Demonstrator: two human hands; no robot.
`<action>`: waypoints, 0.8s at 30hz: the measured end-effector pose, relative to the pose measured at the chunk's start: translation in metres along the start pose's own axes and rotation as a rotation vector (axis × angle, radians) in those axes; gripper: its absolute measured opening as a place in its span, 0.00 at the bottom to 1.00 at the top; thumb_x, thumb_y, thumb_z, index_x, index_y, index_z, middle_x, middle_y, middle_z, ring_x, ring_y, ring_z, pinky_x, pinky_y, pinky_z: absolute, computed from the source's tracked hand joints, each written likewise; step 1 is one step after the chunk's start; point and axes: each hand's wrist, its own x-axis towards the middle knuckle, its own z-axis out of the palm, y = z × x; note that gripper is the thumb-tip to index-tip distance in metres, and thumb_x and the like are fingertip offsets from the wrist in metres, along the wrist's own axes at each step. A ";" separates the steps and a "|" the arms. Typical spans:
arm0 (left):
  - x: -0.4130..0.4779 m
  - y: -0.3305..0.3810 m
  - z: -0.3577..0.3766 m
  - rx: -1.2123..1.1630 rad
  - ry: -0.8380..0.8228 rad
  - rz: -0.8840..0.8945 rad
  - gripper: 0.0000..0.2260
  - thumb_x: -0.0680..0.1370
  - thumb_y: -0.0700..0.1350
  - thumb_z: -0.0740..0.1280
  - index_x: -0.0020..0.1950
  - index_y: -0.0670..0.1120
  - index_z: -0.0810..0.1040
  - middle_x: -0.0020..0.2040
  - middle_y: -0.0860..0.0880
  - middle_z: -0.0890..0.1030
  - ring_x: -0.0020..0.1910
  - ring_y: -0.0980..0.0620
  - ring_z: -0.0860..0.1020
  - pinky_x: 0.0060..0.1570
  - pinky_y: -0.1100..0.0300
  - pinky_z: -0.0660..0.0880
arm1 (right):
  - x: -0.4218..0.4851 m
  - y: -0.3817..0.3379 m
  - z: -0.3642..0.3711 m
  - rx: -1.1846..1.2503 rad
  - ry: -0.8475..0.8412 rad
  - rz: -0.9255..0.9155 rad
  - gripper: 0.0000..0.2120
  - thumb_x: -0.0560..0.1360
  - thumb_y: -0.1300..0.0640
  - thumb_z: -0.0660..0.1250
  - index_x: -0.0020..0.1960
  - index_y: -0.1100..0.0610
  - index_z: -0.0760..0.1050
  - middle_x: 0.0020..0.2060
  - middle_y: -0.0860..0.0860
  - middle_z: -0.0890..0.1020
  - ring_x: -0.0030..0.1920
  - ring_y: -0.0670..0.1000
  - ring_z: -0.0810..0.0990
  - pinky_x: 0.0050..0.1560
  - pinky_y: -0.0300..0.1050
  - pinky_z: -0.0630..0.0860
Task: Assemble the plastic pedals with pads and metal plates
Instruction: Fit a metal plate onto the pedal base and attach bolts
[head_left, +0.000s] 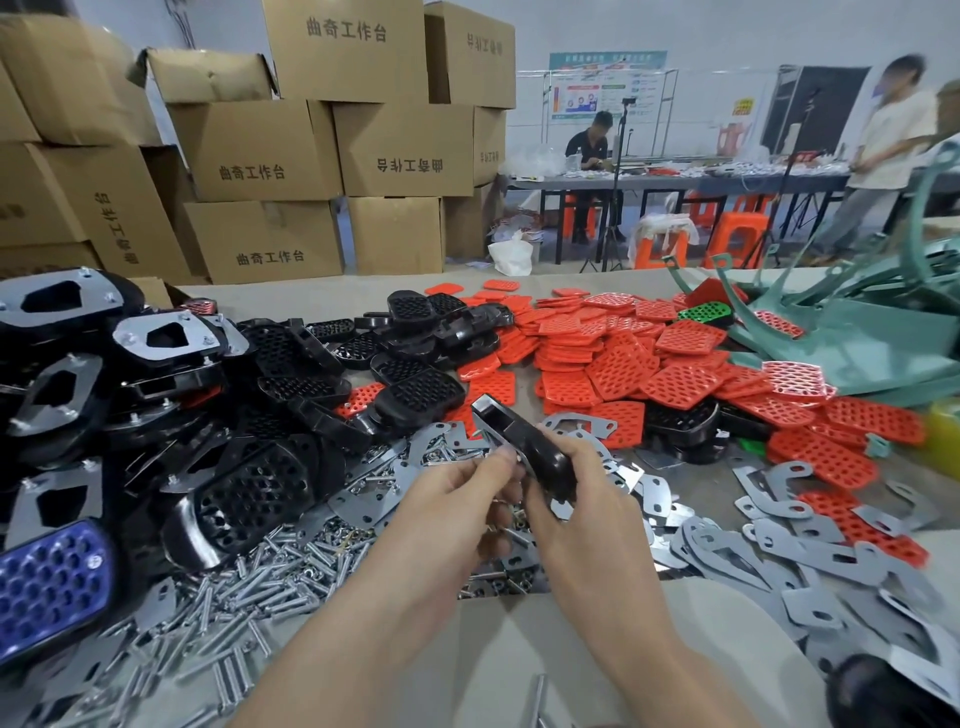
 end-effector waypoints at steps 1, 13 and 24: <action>-0.001 0.000 0.000 -0.050 -0.020 -0.021 0.13 0.82 0.47 0.67 0.41 0.44 0.83 0.34 0.51 0.78 0.29 0.57 0.74 0.27 0.63 0.70 | 0.000 0.000 0.000 0.002 -0.001 -0.008 0.14 0.79 0.56 0.70 0.60 0.40 0.73 0.41 0.31 0.79 0.51 0.40 0.78 0.47 0.36 0.72; 0.000 -0.013 -0.006 0.713 0.178 0.703 0.06 0.81 0.50 0.66 0.45 0.51 0.78 0.40 0.58 0.79 0.39 0.60 0.76 0.38 0.68 0.70 | 0.001 -0.002 -0.003 0.035 0.017 0.029 0.17 0.78 0.56 0.71 0.48 0.35 0.68 0.33 0.31 0.79 0.39 0.32 0.77 0.40 0.26 0.70; 0.000 0.007 -0.003 -0.327 -0.065 -0.209 0.11 0.77 0.41 0.72 0.35 0.40 0.83 0.32 0.46 0.77 0.26 0.56 0.72 0.23 0.66 0.70 | 0.001 -0.001 -0.003 -0.028 0.020 -0.063 0.14 0.77 0.58 0.73 0.60 0.46 0.76 0.35 0.33 0.77 0.46 0.43 0.78 0.42 0.39 0.71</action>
